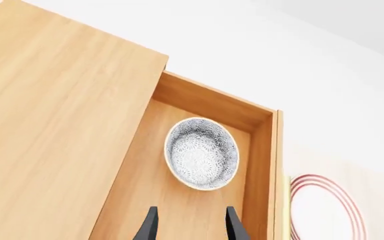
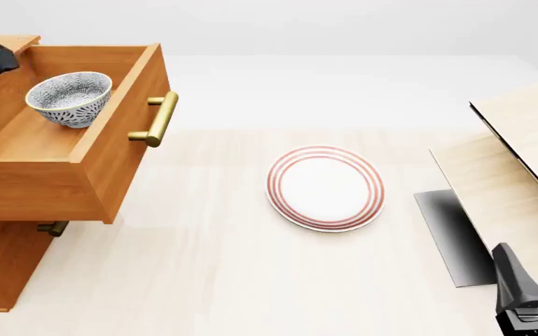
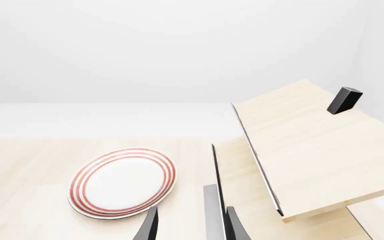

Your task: Open the top drawer of the cabinet and put the bowl in it.

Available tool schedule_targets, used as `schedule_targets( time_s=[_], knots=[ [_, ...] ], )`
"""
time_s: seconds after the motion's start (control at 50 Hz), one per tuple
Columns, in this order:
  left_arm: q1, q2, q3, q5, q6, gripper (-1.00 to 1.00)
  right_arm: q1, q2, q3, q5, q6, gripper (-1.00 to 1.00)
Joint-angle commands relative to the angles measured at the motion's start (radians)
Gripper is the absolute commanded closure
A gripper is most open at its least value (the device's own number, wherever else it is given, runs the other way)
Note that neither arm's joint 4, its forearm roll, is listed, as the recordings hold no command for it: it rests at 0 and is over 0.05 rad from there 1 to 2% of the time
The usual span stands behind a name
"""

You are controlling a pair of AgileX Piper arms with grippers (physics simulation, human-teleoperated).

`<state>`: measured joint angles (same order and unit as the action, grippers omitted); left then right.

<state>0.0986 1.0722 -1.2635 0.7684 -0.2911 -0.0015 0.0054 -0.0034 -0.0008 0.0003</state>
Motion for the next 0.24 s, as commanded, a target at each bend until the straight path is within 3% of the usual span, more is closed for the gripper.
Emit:
schedule_targets(
  time_s=[0.02,0.24],
  knots=[
    [-0.007,-0.097,-0.002,0.070,0.020,-1.00,0.000,0.000,0.000,0.000,0.000,-1.00],
    [-0.016,-0.199,0.031,0.126,0.058,-1.00,0.000,0.000,0.000,0.000,0.000,-1.00]
  ],
)
